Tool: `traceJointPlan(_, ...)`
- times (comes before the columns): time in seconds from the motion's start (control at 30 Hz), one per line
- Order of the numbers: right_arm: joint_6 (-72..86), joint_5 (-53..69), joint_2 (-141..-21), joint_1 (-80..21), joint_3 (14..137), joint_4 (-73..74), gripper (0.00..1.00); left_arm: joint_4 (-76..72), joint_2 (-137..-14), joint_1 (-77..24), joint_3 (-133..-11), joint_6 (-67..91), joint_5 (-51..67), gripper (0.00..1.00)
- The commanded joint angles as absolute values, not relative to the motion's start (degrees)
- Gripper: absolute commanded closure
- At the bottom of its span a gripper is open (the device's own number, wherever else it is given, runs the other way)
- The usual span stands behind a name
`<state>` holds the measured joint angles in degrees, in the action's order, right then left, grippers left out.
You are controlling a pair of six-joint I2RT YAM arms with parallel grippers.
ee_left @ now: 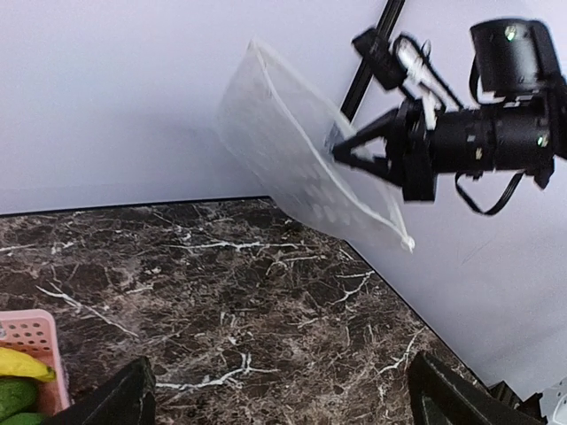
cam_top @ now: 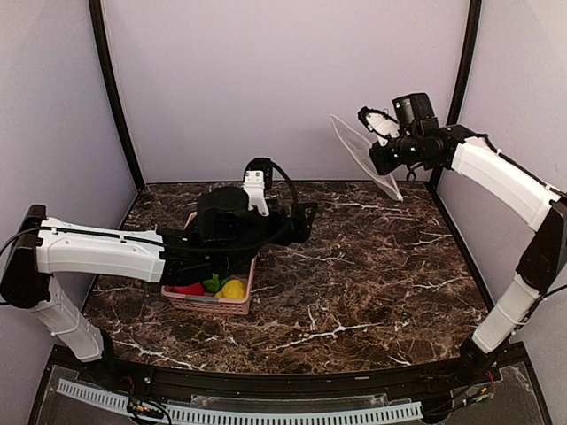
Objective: Place the food in the zip-top bag and seal the zipper
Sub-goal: Pass from the left arm to the right, then pick up the fake fruit from the bin.
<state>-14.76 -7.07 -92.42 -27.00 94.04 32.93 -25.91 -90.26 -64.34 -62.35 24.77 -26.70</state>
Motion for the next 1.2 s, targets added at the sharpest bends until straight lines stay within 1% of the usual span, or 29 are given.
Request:
traceJointPlan(0.0,-15.24,0.56,-92.59,-28.91,84.29,33.26,1.0,-17.56,-82.32,-63.99,-56.43,20.49,-30.11,0.01)
traceJointPlan(0.1,-13.55,9.04,-92.83,-28.96,79.59,32.5,1.0,-13.91,-76.85,-63.79,-53.53,17.16,-31.33,0.01)
traceJointPlan(0.17,-13.03,12.55,-92.96,-28.93,77.71,31.74,1.0,-8.02,-75.04,-62.67,-53.96,16.91,-29.99,0.01)
traceJointPlan(0.27,-12.86,17.08,-92.99,-28.97,76.01,30.65,1.0,5.66,-74.53,-60.83,-56.29,20.21,-31.17,0.01)
traceJointPlan(0.33,-13.41,20.07,-92.73,-28.99,75.57,30.75,1.0,13.73,-74.76,-60.59,-58.23,24.17,-34.14,0.01)
traceJointPlan(0.47,-16.39,26.37,-90.81,-28.9,73.6,30.57,1.0,26.15,-75.8,-60.56,-61.93,26.92,-37.53,0.01)
traceJointPlan(0.53,-17.05,27.89,-89.56,-28.92,72.0,30.34,1.0,28.58,-75.84,-60.56,-62.6,26.39,-40.29,0.01)
traceJointPlan(0.6,-18.09,28.72,-87.72,-28.79,70.29,30.04,1.0,26.75,-75.33,-60.56,-61.65,23.46,-43.93,0.01)
traceJointPlan(0.7,-18.99,28.07,-83.18,-28.28,67.11,29.51,1.0,24.97,-75.66,-60.56,-62.89,15.26,-43.69,0.01)
traceJointPlan(0.73,-19.15,27.34,-80.99,-27.96,66.39,29.53,1.0,25.54,-76.42,-60.56,-63.61,14.19,-45.24,0.01)
traceJointPlan(0.87,-20.97,27.66,-78.34,-27.16,65.48,32.32,1.0,31.41,-79.45,-59.96,-67.33,18.42,-54.57,0.01)
traceJointPlan(0.9,-20.99,28.14,-78.31,-26.94,65.17,32.43,1.0,34.11,-80.2,-58.98,-67.85,18.7,-54.31,0.01)
traceJointPlan(0.97,-21.22,28.12,-77.63,-26.69,63.23,29.59,1.0,36.77,-82.5,-56.76,-69.48,16.87,-48.48,0.01)
traceJointPlan(1.0,-21.44,28.38,-76.48,-26.64,61.35,26.74,1.0,37.41,-84.17,-55.98,-70.52,15.34,-42.64,0.01)
traceJointPlan(1.07,-19.95,26.36,-74.25,-26.63,58.51,21.86,1.0,39.91,-86.46,-53.96,-71.71,15.96,-36.72,0.01)
traceJointPlan(1.17,-17.37,20.08,-72.75,-26.26,58.05,19.33,1.0,42.61,-87.78,-51.59,-71.69,18.93,-30.17,0.07)
